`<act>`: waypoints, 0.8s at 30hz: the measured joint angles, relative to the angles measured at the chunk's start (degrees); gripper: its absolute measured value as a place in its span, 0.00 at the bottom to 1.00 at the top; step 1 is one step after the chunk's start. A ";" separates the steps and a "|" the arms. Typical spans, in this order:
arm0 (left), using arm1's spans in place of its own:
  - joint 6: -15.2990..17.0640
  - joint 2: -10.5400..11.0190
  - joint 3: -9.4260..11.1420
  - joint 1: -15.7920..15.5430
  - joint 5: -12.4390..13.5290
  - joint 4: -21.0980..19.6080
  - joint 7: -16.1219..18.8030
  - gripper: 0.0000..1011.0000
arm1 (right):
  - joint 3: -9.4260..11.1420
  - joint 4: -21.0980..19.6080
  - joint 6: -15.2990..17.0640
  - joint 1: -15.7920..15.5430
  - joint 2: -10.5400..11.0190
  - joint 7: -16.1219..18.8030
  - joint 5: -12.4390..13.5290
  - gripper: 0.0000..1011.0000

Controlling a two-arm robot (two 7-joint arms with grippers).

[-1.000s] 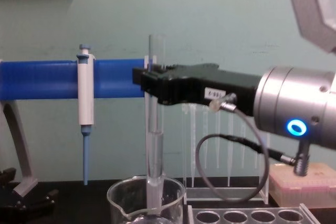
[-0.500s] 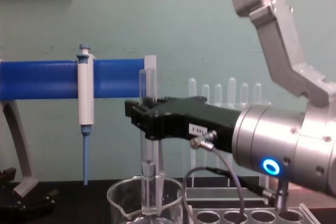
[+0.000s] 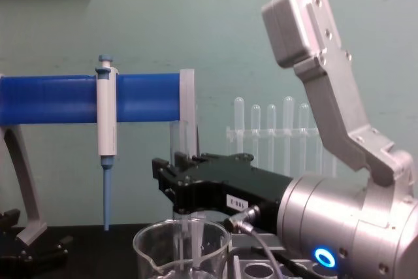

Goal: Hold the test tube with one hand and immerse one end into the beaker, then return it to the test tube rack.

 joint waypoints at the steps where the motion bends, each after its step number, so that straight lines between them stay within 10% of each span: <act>1: 0.00 0.00 0.00 0.00 0.00 0.00 0.00 0.99 | 0.04 0.15 -0.09 -0.12 -0.11 0.03 -0.11 0.22; 24: 0.00 0.00 0.00 0.00 0.00 0.00 0.00 0.99 | 1.92 0.53 -1.72 -2.68 -1.93 0.54 -1.49 0.22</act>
